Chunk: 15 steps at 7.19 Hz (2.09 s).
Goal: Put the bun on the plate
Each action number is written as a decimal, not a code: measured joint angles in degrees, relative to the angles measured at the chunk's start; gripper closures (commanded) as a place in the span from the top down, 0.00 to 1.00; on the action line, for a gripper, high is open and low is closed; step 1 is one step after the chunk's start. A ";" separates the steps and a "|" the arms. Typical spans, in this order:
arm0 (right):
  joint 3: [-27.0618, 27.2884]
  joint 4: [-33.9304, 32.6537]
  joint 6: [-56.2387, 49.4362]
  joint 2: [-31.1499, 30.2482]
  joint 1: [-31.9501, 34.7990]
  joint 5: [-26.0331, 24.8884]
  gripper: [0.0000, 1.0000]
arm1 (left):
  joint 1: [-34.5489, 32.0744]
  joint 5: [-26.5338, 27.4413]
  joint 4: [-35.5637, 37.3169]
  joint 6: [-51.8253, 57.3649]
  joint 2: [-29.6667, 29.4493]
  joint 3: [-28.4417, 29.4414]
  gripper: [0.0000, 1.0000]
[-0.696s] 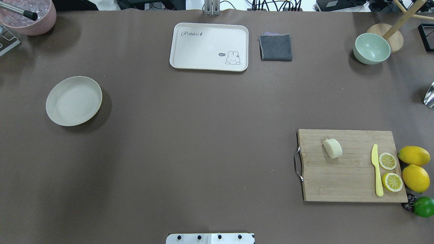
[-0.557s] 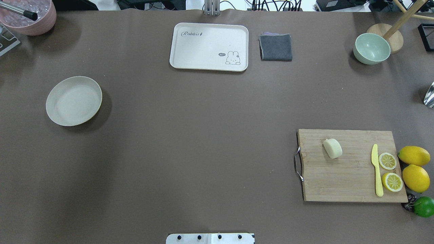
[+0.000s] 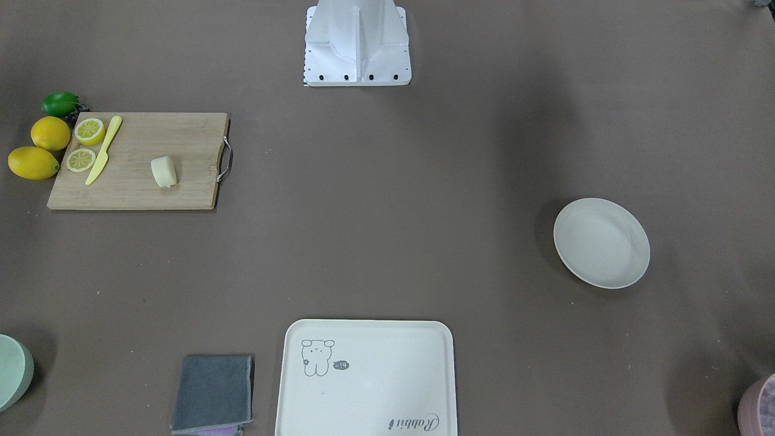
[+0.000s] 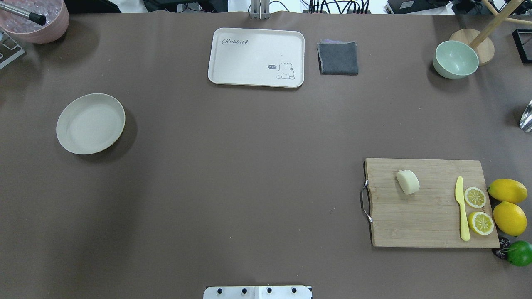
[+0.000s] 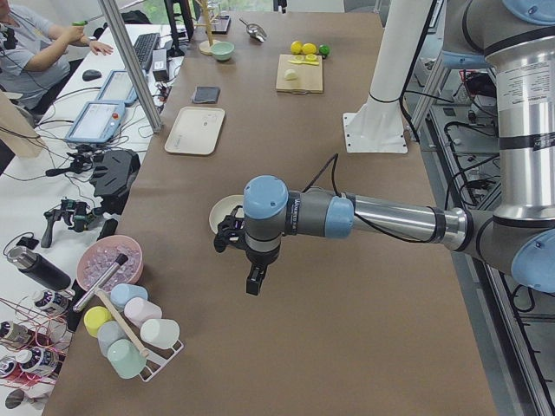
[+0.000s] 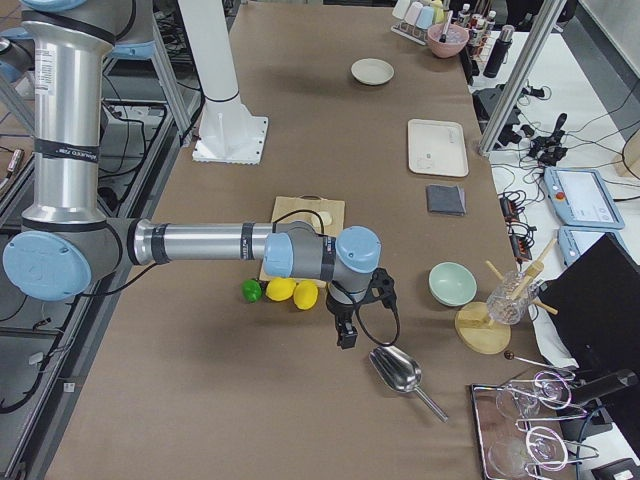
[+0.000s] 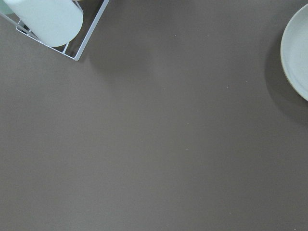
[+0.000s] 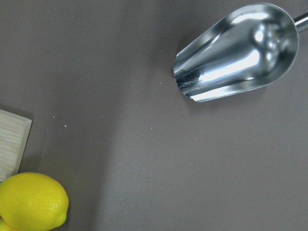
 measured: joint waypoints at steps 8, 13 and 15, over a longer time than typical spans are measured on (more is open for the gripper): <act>0.17 0.02 -0.08 0.00 0.02 3.02 1.00 | 0.35 -2.20 -7.34 -4.53 0.76 -0.14 0.96; 0.27 0.09 -0.64 -0.23 0.00 4.37 1.00 | 0.46 -7.77 -9.29 -5.70 0.42 -0.09 0.98; 0.16 0.09 -0.78 -0.26 0.00 4.56 1.00 | 0.47 -7.96 -9.44 -6.06 0.73 -0.21 0.98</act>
